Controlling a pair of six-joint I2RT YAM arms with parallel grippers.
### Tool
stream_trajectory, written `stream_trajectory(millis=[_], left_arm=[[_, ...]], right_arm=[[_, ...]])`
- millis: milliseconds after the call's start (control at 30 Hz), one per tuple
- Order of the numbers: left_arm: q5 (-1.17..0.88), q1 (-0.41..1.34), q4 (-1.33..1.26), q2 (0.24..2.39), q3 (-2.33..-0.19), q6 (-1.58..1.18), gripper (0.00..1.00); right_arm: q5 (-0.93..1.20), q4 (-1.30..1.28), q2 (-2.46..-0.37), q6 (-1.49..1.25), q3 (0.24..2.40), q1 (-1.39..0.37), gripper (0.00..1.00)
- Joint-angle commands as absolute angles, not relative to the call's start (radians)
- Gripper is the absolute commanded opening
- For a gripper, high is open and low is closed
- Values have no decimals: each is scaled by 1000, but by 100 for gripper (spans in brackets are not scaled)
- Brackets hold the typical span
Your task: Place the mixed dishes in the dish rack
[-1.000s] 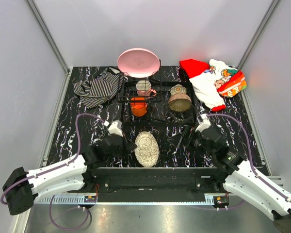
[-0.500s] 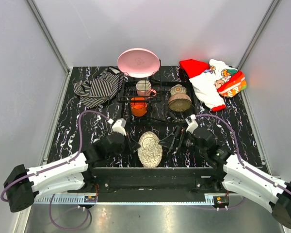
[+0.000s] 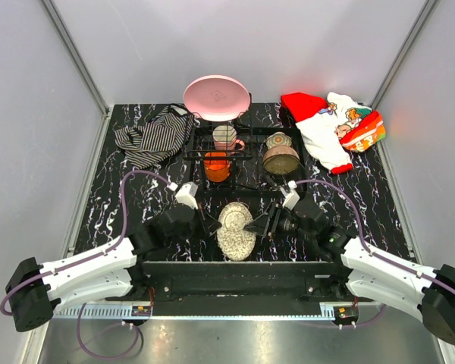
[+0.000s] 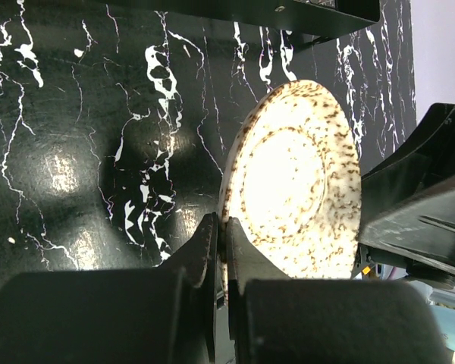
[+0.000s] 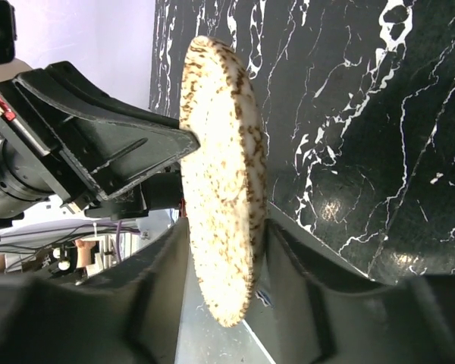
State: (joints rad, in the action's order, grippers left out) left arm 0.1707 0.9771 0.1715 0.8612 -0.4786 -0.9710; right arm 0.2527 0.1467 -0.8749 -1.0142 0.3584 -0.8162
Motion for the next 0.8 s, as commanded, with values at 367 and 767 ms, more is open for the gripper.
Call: stream_trajectory(millis=[367,767], left_arm=[[147,983,55,835,-541,-989,1],[212,982,176,703,-540,-1002,70]], right_arm=[[285,275,-891,-1058,336,-830,0],[80,-303,-695,-841,537,-831,0]])
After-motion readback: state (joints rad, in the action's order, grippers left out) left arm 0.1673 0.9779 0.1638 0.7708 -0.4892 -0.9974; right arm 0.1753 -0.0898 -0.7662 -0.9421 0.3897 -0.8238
